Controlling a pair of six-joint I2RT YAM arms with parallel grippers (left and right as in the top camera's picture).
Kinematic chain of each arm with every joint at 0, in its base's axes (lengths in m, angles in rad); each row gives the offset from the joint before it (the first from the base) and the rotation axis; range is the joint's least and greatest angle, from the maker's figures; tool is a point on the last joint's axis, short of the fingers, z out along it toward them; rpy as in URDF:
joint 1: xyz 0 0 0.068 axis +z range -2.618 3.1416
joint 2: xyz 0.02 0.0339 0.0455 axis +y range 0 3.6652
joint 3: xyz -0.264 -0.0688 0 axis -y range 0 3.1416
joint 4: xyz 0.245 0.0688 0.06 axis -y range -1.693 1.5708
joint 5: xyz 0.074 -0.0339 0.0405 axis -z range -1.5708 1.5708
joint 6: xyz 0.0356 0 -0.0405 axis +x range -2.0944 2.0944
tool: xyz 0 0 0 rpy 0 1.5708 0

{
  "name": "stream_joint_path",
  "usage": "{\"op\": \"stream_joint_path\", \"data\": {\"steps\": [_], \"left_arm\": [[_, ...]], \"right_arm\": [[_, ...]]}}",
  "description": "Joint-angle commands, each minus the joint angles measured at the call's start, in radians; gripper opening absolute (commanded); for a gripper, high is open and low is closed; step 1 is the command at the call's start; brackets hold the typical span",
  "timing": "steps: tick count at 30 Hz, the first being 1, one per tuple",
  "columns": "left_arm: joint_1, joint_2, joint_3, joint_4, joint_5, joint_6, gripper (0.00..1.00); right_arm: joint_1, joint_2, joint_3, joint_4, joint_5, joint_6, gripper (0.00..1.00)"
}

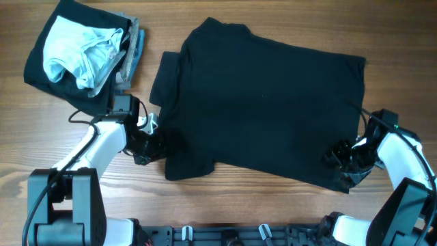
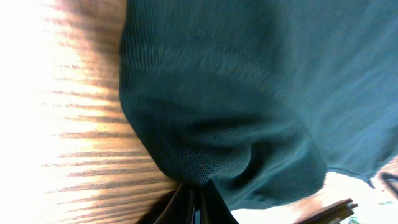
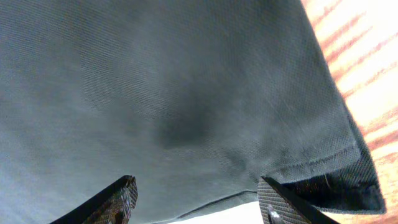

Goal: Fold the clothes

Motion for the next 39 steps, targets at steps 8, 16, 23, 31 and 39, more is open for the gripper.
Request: {"op": "stream_joint_path", "data": {"steps": [8, 16, 23, 31, 39], "left_arm": [[0.011, 0.008, 0.018, 0.019, 0.037, -0.002, 0.04], [0.011, 0.008, 0.018, 0.024, 0.037, -0.002, 0.04], [0.011, 0.008, 0.018, 0.027, 0.037, -0.002, 0.04], [0.011, -0.063, 0.042, 0.024, 0.097, -0.001, 0.04], [0.01, -0.105, 0.045, -0.035, 0.045, -0.001, 0.52]], "right_arm": [[-0.033, -0.081, 0.05, -0.096, 0.094, 0.04, 0.76], [-0.033, -0.081, -0.125, -0.007, 0.119, 0.172, 0.8], [-0.033, -0.08, -0.127, 0.051, 0.106, 0.206, 0.21], [-0.033, -0.154, 0.064, -0.07, 0.02, -0.05, 0.04], [-0.033, -0.16, 0.068, -0.052, 0.012, -0.054, 0.05]]}}
